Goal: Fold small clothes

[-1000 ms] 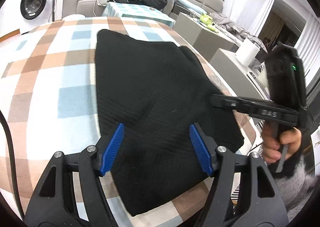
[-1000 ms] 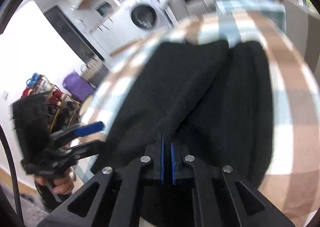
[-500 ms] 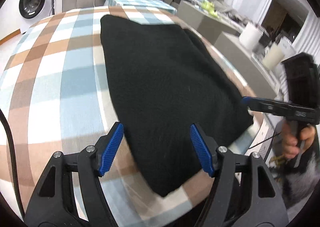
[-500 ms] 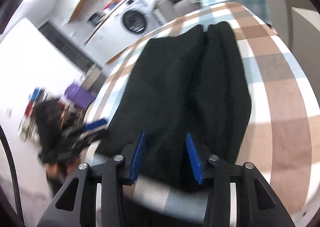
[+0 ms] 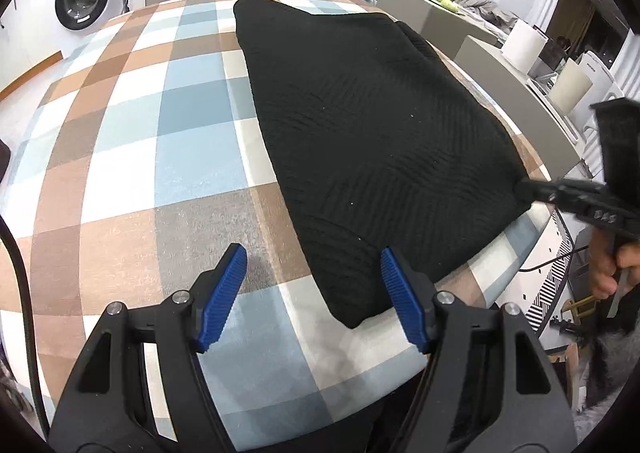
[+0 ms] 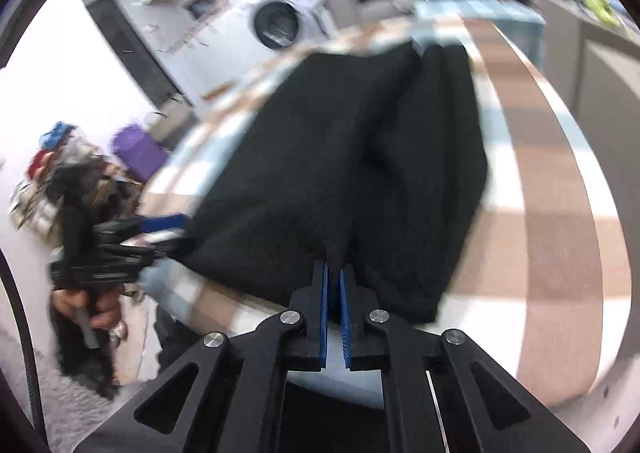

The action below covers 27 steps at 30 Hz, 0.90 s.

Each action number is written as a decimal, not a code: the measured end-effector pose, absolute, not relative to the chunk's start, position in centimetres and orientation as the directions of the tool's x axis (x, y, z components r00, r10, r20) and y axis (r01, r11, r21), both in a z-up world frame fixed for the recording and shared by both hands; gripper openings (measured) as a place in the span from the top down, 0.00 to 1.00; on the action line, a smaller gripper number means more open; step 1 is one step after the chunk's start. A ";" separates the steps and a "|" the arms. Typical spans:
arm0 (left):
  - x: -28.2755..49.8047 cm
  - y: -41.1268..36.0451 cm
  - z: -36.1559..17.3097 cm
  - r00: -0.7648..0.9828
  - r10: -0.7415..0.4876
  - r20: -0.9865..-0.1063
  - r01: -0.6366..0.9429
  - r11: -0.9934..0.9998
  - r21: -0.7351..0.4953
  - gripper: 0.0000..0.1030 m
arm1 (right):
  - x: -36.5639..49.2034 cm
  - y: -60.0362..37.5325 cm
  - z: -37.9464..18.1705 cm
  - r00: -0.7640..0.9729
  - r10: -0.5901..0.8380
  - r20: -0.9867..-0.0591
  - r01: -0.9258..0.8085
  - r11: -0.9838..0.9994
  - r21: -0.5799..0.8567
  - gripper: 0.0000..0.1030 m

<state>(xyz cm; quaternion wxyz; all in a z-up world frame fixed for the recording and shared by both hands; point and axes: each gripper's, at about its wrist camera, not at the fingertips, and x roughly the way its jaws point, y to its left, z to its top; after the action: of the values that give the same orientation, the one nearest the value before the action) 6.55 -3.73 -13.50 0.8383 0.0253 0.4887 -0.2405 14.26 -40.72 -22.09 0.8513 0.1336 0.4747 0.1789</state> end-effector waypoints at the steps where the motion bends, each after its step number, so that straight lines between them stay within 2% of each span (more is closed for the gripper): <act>1: 6.5 -3.7 -13.5 0.407 -0.374 -0.833 0.428 0.884 -0.188 0.35 | 14.0 -40.7 -22.3 0.476 0.438 -0.762 -0.171 0.896 0.409 0.95; 3: 6.3 -3.3 -13.0 0.417 -0.381 -0.825 0.423 0.885 -0.195 0.35 | 13.8 -40.6 -21.7 0.485 0.424 -0.765 -0.166 0.903 0.396 0.92; 5: 6.4 -3.1 -12.5 0.422 -0.403 -0.812 0.420 0.881 -0.219 0.35 | 13.5 -40.7 -20.9 0.508 0.425 -0.749 -0.171 0.902 0.397 0.80; 7: 6.5 -2.9 -12.0 0.434 -0.432 -0.791 0.414 0.875 -0.250 0.35 | 13.4 -40.9 -20.7 0.530 0.436 -0.727 -0.165 0.894 0.416 0.74; 11: 7.1 -3.2 -11.3 0.458 -0.469 -0.755 0.401 0.867 -0.295 0.35 | 14.0 -40.6 -21.3 0.557 0.429 -0.712 -0.138 0.892 0.430 0.74; 12: 7.3 -3.3 -11.3 0.460 -0.472 -0.752 0.398 0.867 -0.300 0.35 | 14.0 -40.6 -21.7 0.563 0.431 -0.705 -0.136 0.890 0.436 0.77; 13: 7.5 -3.5 -11.3 0.463 -0.469 -0.753 0.391 0.870 -0.301 0.35 | 14.0 -40.6 -21.9 0.567 0.424 -0.706 -0.131 0.893 0.431 0.87; 14: 7.6 -3.6 -11.4 0.467 -0.465 -0.752 0.389 0.872 -0.298 0.35 | 13.9 -40.8 -22.2 0.562 0.407 -0.720 -0.116 0.901 0.418 0.91; 18: 8.1 -3.9 -11.4 0.471 -0.484 -0.737 0.400 0.862 -0.310 0.35 | 13.9 -41.1 -21.3 0.557 0.403 -0.726 -0.106 0.901 0.420 0.90; 21: 8.8 -4.3 -11.2 0.481 -0.495 -0.724 0.404 0.858 -0.317 0.35 | 15.6 -41.5 -19.8 0.579 0.397 -0.712 -0.108 0.903 0.416 0.71; 22: 9.3 -4.4 -11.2 0.487 -0.491 -0.723 0.396 0.861 -0.319 0.35 | 16.5 -41.7 -19.4 0.587 0.396 -0.707 -0.097 0.901 0.424 0.60; 27: 10.6 -4.7 -11.7 0.481 -0.496 -0.723 0.380 0.861 -0.338 0.35 | 22.2 -42.3 -19.3 0.581 0.408 -0.704 -0.054 0.883 0.467 0.57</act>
<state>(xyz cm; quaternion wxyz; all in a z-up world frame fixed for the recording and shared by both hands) 10.60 -4.73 -11.71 0.8581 -0.0660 0.4407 -0.2551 22.17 -42.35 -19.25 0.8658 0.2020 0.4379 0.1334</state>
